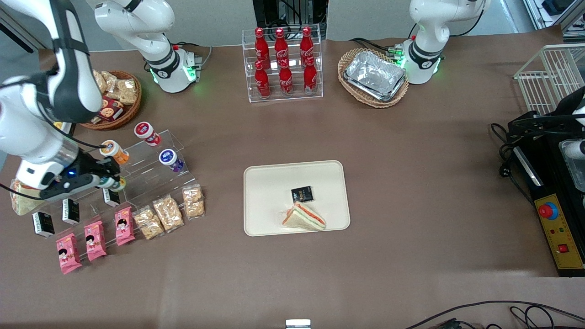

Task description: Place green gum on tray

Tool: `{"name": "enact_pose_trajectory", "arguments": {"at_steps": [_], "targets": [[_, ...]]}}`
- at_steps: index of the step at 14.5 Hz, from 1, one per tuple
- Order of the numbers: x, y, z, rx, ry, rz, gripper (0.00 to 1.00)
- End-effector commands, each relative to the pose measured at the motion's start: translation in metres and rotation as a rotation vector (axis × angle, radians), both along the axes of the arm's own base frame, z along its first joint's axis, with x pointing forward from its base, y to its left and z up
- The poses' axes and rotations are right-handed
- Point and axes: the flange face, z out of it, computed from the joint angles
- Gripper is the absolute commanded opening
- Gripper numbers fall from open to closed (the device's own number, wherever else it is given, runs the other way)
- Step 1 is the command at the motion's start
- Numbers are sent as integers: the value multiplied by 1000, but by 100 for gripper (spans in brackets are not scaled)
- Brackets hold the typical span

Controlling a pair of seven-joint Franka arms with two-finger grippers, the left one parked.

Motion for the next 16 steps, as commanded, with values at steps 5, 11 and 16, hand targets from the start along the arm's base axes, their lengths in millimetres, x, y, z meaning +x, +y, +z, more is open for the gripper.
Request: {"name": "enact_pose_trajectory", "arguments": {"at_steps": [5,11,16], "targets": [[-5,31,149,9,122,-125,27],[-27,153,167,32,142,-372,27],[-47,235,161,43,172,-541,27]]}}
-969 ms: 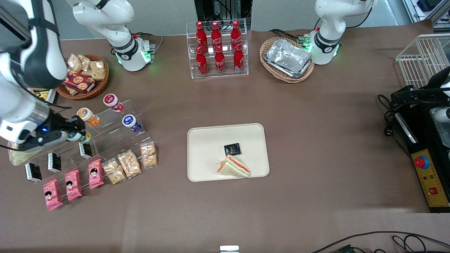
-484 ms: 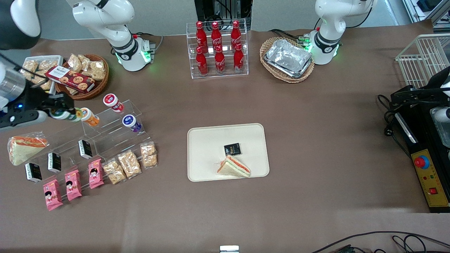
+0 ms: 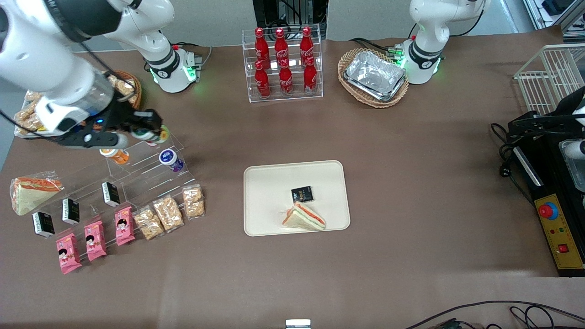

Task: Place green gum on tray
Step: 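Lift the gum bottle out of the rack and carry it to the white tray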

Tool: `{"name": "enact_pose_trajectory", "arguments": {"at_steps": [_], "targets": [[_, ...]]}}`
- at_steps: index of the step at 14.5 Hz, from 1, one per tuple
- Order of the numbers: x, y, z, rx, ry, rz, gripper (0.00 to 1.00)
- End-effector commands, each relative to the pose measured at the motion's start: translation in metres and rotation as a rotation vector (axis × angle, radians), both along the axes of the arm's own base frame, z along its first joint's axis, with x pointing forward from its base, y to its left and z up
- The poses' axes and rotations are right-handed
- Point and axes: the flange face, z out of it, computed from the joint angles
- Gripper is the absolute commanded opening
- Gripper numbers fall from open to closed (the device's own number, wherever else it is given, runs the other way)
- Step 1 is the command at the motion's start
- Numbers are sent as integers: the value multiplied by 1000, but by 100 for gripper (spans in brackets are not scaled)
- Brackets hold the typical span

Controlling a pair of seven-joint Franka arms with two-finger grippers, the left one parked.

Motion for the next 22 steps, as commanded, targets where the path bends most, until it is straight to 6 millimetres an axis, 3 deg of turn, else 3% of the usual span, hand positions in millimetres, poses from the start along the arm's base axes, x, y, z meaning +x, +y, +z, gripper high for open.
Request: {"name": "enact_pose_trajectory", "arguments": {"at_steps": [1,5,7,10,16,22], "targets": [[-9,37,-6,4,24,-95,27],[-23,74,-66,-16,29,-177,27],[-34,101,-105,-32,14,-233,27],[-40,124,-159,-22,-19,-293,27],[-29,171,-246,-44,-81,-394,27],[-14,189,-328,-21,-128,-483,27]]}}
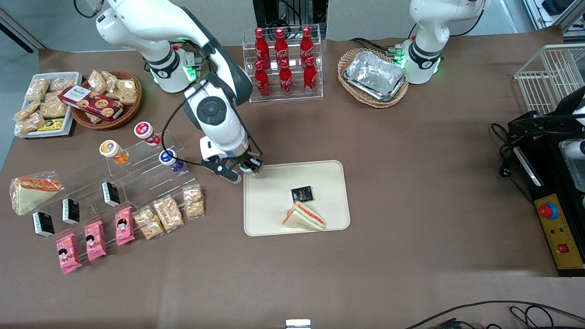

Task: Place green gum on tray
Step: 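Lower the gum bottle onto the tray beside the black packet and release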

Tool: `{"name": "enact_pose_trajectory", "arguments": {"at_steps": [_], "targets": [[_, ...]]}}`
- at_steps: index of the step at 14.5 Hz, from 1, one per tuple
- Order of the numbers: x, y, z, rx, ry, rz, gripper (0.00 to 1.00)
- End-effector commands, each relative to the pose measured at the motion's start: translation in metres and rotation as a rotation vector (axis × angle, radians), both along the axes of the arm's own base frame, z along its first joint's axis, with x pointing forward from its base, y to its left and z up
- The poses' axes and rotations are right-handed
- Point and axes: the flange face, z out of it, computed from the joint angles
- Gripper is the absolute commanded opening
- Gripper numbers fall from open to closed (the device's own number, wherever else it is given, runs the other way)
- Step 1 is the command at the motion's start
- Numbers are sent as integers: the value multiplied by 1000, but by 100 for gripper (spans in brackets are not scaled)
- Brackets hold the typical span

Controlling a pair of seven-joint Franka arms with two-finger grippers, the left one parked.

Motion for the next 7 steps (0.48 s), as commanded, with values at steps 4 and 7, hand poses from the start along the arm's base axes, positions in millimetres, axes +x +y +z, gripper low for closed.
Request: {"name": "enact_pose_trajectory", "arguments": {"at_steps": [4,7], "targets": [[11,14,-53,10,-66,-65,27],[10,15,-64,10,-68,-65,27]]}}
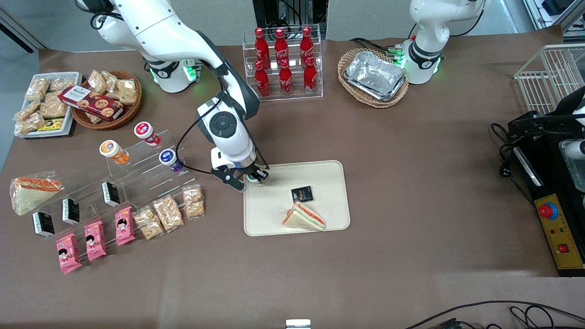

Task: Place green gum on tray
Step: 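Lower the gum bottle onto the tray beside the black packet and release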

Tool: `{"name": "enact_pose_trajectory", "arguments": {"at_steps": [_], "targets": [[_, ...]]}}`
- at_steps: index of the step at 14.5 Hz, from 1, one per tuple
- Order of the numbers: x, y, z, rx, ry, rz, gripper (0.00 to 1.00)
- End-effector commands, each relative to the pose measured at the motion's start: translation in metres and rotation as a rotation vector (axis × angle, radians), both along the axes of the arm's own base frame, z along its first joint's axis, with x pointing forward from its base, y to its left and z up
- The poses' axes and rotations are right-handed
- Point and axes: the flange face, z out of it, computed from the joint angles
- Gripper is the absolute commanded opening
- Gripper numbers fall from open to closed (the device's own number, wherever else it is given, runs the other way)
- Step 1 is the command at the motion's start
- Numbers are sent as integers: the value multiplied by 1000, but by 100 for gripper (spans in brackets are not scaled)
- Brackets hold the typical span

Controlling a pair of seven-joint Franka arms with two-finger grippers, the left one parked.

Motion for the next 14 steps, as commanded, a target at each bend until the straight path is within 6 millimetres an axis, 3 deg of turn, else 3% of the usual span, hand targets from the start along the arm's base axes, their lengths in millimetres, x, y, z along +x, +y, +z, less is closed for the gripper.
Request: {"name": "enact_pose_trajectory", "arguments": {"at_steps": [1,2,3,5,6,7,8,9,10,14], "targets": [[6,5,-5,0,-28,-13,27],[6,5,-7,-1,-27,-14,29],[6,5,-9,-1,-31,-12,40],[6,5,-10,1,-33,-21,51],[6,5,-11,1,-33,-21,61],[6,5,-12,0,-32,-23,77],[7,4,-11,1,-33,-24,85],[7,4,-12,0,-32,-24,86],[8,4,-11,1,-33,-27,98],[7,3,-11,0,-32,-26,100]]}}
